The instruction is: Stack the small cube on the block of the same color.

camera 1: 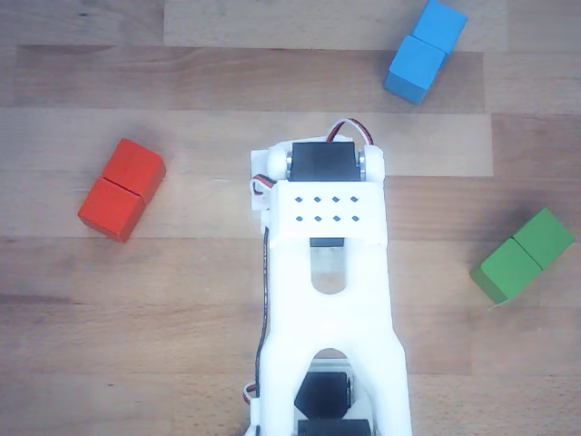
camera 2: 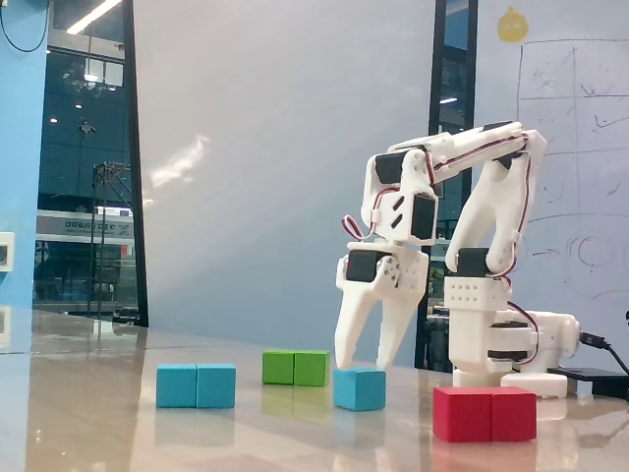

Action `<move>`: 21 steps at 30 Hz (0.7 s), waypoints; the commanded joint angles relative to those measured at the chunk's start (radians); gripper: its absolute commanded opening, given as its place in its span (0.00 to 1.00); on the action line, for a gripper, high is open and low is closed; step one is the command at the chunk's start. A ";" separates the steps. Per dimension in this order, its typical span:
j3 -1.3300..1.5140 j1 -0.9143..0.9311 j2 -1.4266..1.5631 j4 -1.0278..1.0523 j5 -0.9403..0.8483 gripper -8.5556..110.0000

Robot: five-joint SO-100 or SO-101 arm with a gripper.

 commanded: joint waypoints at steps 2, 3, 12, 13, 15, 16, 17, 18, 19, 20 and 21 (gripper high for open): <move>-0.008 0.008 0.003 -0.041 0.006 0.27; -0.006 0.008 0.003 -0.044 0.006 0.27; 0.094 0.015 0.005 -0.114 0.006 0.27; 0.095 0.026 0.005 -0.120 0.006 0.27; 0.089 0.051 0.005 -0.133 0.005 0.27; 0.084 0.063 0.005 -0.141 0.005 0.27; 0.081 0.075 0.005 -0.147 0.000 0.27; 0.078 0.083 0.005 -0.152 -0.003 0.27; 0.075 0.087 0.005 -0.156 -0.005 0.27; 0.075 0.091 0.006 -0.158 -0.005 0.27; 0.075 0.091 0.006 -0.161 -0.005 0.27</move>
